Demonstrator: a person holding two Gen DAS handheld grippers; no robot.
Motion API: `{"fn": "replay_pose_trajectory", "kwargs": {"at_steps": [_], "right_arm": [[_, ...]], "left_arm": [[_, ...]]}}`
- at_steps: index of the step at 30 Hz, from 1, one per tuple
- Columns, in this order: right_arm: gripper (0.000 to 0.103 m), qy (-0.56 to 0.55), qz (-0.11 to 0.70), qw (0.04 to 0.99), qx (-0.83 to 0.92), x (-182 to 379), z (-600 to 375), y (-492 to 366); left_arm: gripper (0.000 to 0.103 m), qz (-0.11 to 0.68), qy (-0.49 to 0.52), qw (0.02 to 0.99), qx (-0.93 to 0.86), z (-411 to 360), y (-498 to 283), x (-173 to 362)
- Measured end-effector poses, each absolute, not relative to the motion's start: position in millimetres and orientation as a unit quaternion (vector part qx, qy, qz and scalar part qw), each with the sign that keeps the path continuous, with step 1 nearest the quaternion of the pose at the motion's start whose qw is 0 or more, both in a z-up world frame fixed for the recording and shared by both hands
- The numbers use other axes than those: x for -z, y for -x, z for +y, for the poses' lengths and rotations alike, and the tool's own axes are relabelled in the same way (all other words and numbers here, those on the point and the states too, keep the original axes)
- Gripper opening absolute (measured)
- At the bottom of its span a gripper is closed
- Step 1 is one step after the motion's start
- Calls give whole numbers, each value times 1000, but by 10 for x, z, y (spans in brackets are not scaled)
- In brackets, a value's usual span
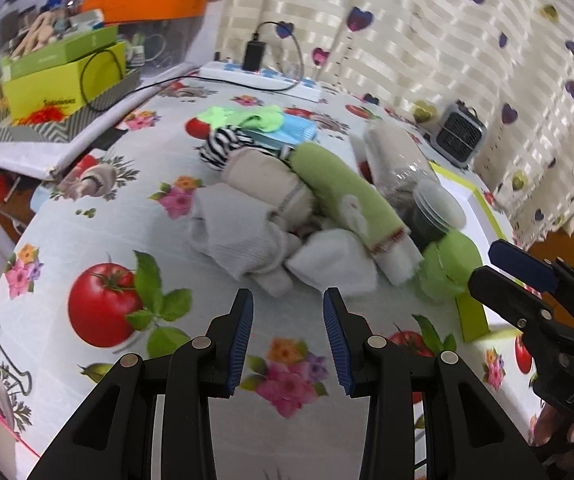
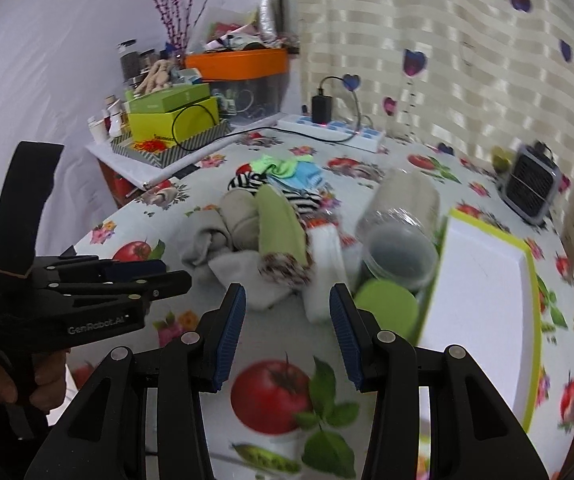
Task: Organize soft objects
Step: 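Move the right gripper over the green rolled towel while the left gripper approaches the grey sock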
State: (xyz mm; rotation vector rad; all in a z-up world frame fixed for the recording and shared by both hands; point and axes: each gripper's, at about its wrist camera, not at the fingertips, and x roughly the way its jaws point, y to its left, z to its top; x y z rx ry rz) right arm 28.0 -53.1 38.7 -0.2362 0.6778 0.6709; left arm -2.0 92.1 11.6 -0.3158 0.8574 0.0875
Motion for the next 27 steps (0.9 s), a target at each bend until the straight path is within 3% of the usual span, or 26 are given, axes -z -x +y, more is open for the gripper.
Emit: {"fn": "replay_pose_trajectory", "kwargs": {"at_steps": [17,21,27], "right_arm": [[45,188,351,856,-329,-150,144,-812],[45,201,358,853,-321,-86,211,-876],[45,209,373,850,-309,-23,257,-964]], "left_arm": [[37,404,262,875,-58,1556,-240,23],[44,402,273,873,-44,1544,-306,41],[46,407,274,871,-32,1508,-408,87]]}}
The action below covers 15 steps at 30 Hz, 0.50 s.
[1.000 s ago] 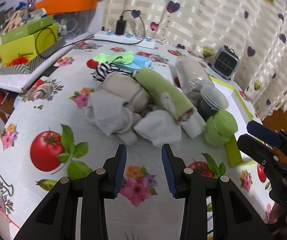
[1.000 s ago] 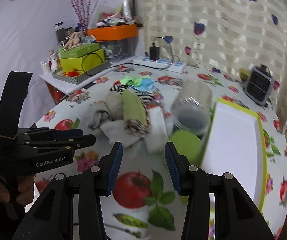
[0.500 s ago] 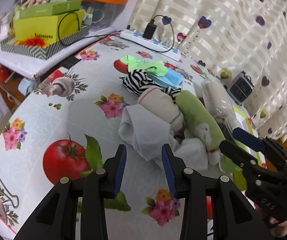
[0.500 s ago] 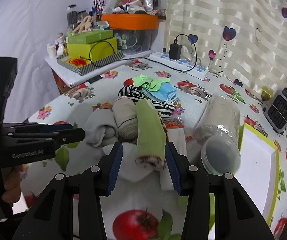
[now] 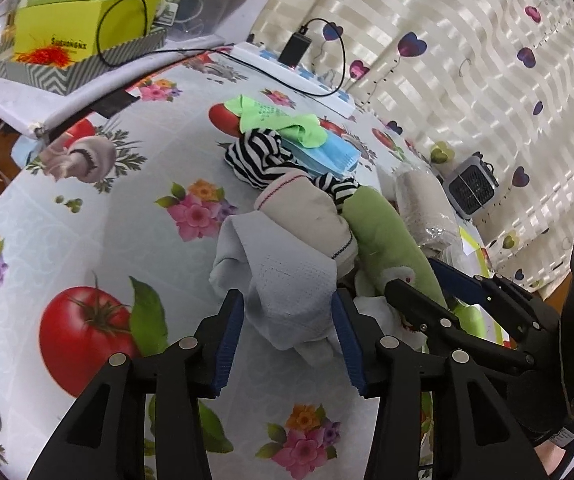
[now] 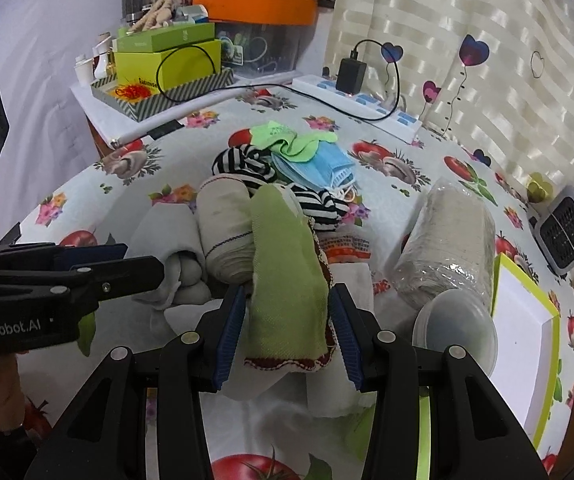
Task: Organize soft objects
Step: 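Move the right gripper over the green rolled towel while the left gripper approaches the grey sock, then close the right gripper on the green towel while the left gripper grasps the grey sock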
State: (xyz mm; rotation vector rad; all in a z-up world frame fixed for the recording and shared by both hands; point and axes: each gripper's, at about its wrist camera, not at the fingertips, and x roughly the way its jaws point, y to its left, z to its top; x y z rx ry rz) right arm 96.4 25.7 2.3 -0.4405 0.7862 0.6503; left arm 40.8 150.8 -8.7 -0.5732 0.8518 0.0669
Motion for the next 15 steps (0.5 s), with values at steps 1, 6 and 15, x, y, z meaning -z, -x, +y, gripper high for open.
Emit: {"fn": "replay_pose_trajectory", "kwargs": {"at_steps": [1,6,15], "right_arm": [[45,206,378,849,-308,-12,249,-980],[28,194,385,849,-307,6,223,-1024],[22,175,376,854,-315,-60,149,-987]], "left_arm": [[46,408,272,871,-31,1498,-423,95],[46,418,270,867,-30,1481,-492,163],[34,415,253,874,-27,1468,-532,175]]}}
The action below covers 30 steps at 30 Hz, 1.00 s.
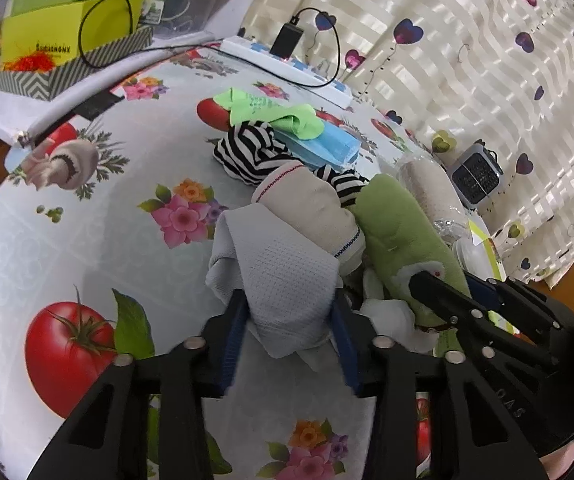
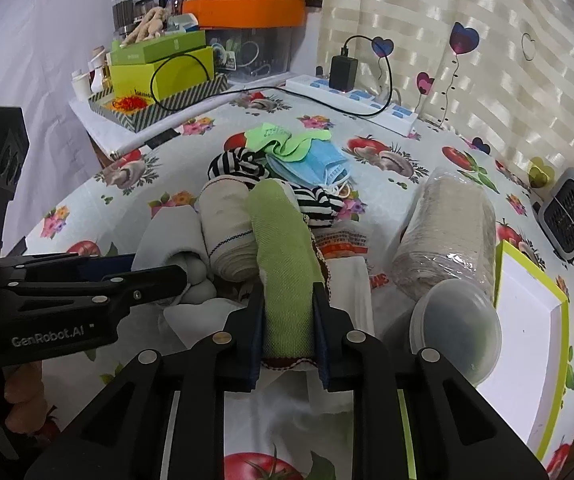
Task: Organize soft objects
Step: 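Close the right gripper on the green towel while the left gripper grasps the grey sock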
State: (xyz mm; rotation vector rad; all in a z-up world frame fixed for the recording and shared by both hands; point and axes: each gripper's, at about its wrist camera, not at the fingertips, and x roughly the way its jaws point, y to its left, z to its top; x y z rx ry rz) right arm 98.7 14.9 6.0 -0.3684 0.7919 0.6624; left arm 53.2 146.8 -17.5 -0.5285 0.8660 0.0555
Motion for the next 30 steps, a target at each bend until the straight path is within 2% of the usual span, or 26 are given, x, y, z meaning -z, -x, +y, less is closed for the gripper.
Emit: {"fn": "replay_pose_trajectory", "kwargs": {"at_steps": [6,30], "right_arm": [[22,162,364,858,-323,-154,82,-932],[22,85,311,888,-328,-598,-485,-534]], "left_arm": [[29,405,234,883,-32,1438,-475,110],[29,345,173,923,-14,1075,-74,-577]]}}
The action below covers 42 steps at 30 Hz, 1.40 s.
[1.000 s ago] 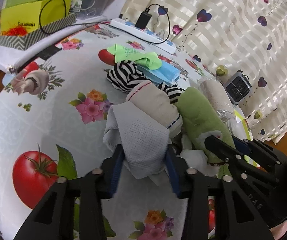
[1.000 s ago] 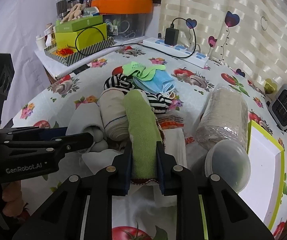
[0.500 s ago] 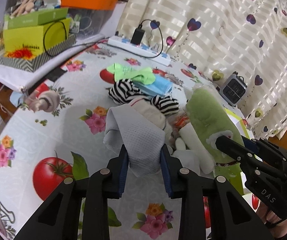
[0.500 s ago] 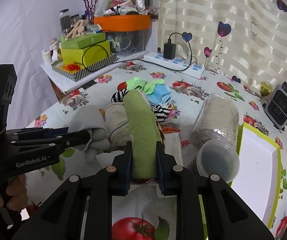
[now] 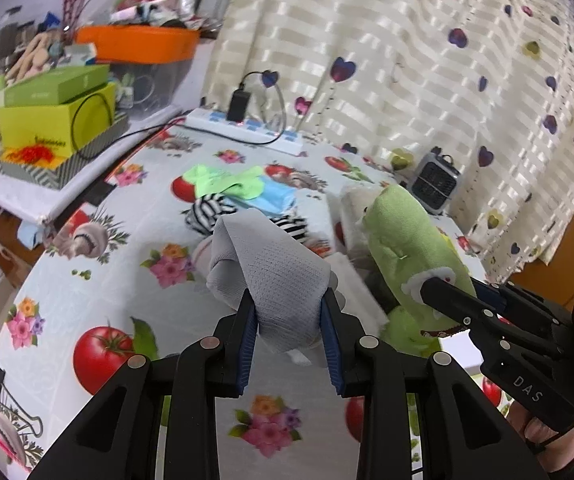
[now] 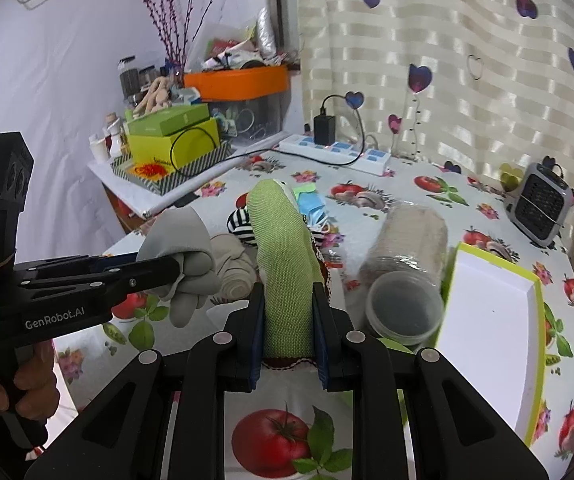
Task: Organize soft objects
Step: 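Close the right gripper on the green towel while the left gripper grasps the grey sock, then carry the green towel with the right gripper while the left gripper carries the grey sock into the box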
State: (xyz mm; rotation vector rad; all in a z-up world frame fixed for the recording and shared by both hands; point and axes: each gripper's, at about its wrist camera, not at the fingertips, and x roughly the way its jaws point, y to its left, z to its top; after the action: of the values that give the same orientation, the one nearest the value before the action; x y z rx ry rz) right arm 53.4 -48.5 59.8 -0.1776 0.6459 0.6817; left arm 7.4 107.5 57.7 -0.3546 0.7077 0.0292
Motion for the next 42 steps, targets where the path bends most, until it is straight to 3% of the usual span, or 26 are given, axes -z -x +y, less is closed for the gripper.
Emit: {"fn": "replay_pose_trajectory", "kwargs": {"at_steps": [30,42], "right_arm": [[22,-32,320,930,-181,-521,-2038,-823],[22,-54,344,926,-146,-326,-2336,-1073]], "left_arm": [[29,346,66,926,135,-328,-722,-931],[29,377,35,906,188,-850,-1160,-746]]}}
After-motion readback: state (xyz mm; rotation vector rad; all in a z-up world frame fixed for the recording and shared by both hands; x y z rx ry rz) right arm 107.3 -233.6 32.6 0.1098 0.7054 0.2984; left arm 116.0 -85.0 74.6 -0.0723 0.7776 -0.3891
